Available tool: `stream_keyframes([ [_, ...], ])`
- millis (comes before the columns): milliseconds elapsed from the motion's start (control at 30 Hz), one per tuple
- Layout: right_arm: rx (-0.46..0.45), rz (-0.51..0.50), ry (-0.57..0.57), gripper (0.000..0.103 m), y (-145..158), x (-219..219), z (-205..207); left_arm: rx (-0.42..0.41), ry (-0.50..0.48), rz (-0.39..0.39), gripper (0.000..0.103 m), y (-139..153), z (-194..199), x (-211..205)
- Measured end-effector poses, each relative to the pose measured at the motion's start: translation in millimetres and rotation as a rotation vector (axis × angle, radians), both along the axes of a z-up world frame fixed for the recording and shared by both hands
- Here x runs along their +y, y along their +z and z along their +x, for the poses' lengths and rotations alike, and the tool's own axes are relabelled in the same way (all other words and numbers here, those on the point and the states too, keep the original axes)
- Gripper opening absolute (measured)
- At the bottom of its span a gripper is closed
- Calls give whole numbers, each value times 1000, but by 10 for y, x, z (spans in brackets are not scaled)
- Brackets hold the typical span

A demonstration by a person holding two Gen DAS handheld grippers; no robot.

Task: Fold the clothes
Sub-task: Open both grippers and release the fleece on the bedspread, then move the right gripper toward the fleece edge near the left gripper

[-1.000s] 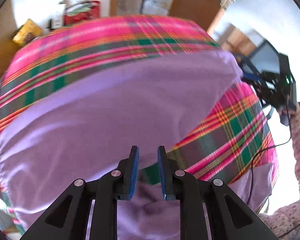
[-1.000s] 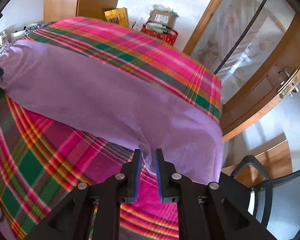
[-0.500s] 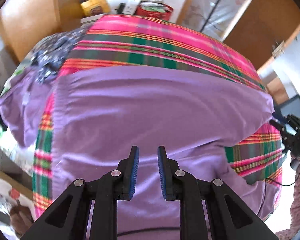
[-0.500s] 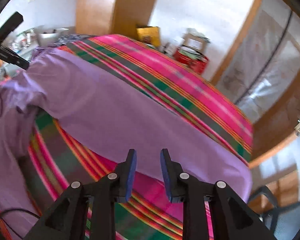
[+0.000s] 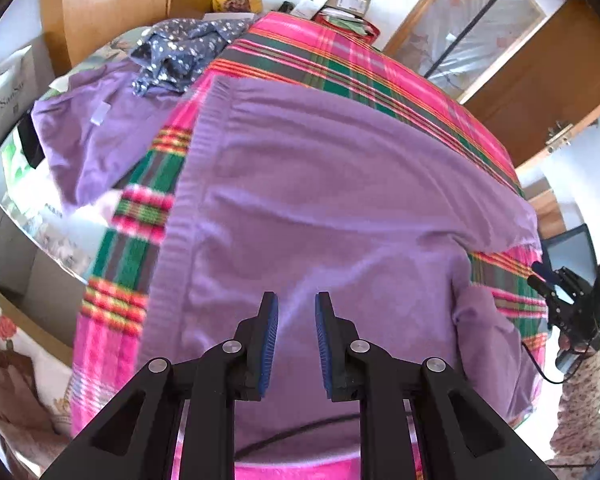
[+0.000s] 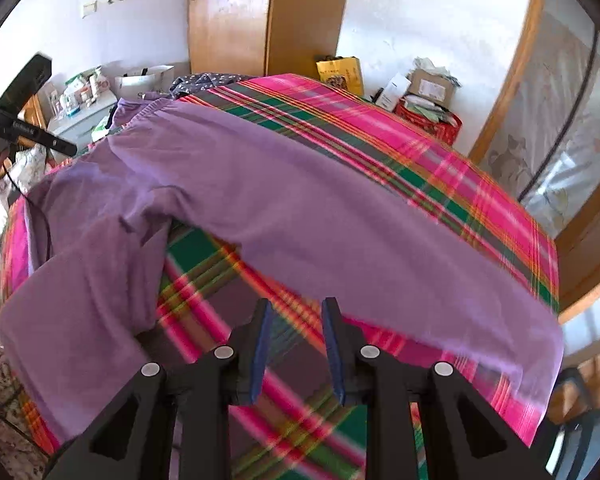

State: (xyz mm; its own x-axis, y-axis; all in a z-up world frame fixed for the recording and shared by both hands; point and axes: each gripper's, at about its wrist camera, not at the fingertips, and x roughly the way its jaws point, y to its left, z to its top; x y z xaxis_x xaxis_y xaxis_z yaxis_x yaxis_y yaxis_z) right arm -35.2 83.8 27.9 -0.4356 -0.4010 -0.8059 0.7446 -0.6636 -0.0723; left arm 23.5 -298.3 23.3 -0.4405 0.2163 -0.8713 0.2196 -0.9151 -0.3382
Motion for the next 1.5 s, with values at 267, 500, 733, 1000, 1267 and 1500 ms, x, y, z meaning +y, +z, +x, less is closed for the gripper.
stream_keyframes([
  [267,-4,-26,-86,31,21,438,519,22,-121,-42,20,189,300,411],
  [500,36,-26,-252,31,174,1103,882,80,-149,-72,20,507,548,513],
  [733,72,-60,-356,39,261,1623,1291,83,-214,-89,23,584,722,783],
  [1000,19,-116,-257,42,-79,1266,1546,24,-353,-38,24,166,565,1452],
  [1267,109,-69,-186,42,69,1005,1749,41,-424,-40,24,155,522,1874],
  [1500,227,-48,-257,42,565,1336,2136,70,-433,-80,24,267,633,1878],
])
